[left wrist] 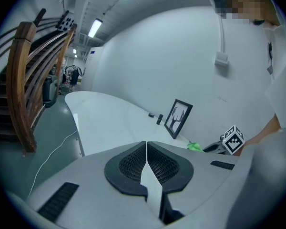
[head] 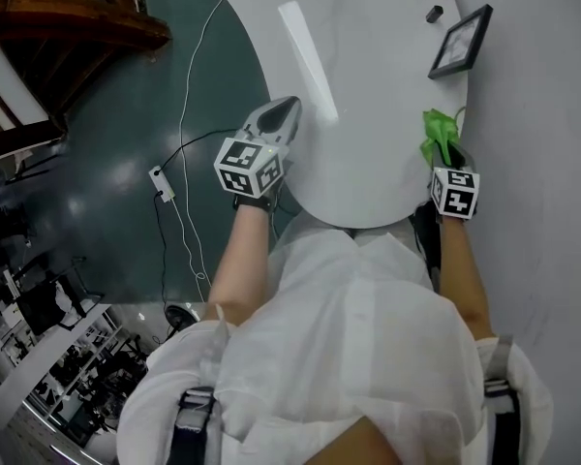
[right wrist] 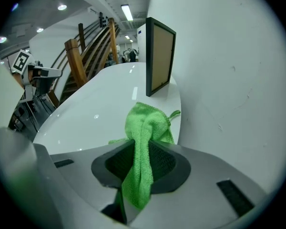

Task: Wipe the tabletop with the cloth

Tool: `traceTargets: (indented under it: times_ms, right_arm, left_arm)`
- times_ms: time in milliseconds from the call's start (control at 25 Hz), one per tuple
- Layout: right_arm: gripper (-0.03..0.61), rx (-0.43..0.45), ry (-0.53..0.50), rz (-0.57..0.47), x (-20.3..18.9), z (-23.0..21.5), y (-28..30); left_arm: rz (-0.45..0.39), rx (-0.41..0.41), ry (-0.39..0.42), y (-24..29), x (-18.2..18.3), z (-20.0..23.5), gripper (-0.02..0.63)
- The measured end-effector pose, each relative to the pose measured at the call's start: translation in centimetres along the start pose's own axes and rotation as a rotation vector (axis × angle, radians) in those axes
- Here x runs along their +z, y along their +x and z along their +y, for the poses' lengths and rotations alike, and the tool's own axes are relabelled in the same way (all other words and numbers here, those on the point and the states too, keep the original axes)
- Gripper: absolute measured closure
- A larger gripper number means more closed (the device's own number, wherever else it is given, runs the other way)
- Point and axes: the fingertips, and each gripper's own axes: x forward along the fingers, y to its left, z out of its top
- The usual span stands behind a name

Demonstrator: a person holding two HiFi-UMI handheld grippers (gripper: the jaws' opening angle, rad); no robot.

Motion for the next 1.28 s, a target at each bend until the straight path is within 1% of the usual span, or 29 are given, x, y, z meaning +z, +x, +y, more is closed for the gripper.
traceTargets:
  times_ms: [160,280,520,720,840,1000,1160,1280]
  right_arm:
    - [0.499,-0.018,0.038,-0.002,-0.1,3.3,-0.3]
    - [0.499,0.003,0.029,-0.006,0.5,6.9,-0.5]
    - [0.499,0.084,-0.051,-0.017,2.2,14.6,1.1]
    - [0.499,0.158,-0.119,-0.028,4.1,22.4,1.7]
    - [0.499,0.219,-0.204,-0.036,4.3,27.0,2.1]
    - [0.499,0.331,-0.302,-0.047,3.5,32.1,1.2]
    - [0.499,0.464,-0.411,-0.042,1.4,35.1,-0.4]
    - [0.499,0.557,-0.5,-0.029,-0.6,35.7,-2.2]
  left_arm:
    - [0.015,0.01,-0.016,-2.3,-1.5,1.5,0.594]
    - [0.025,0.008,-0.023,-4.3,-2.6,2.1,0.594]
    - [0.049,-0.015,-0.017,-6.2,-4.8,2.8,0.594]
    - [0.068,-0.048,0.006,-8.8,-6.0,3.0,0.594]
    - [0.077,-0.06,0.022,-9.6,-6.7,3.0,0.594]
    - [0.071,-0.047,0.023,-10.4,-7.0,2.8,0.594]
    - [0.067,-0.03,0.011,-10.8,-7.6,1.5,0.594]
    - [0.064,-0.015,-0.004,-11.4,-8.0,0.2,0.594]
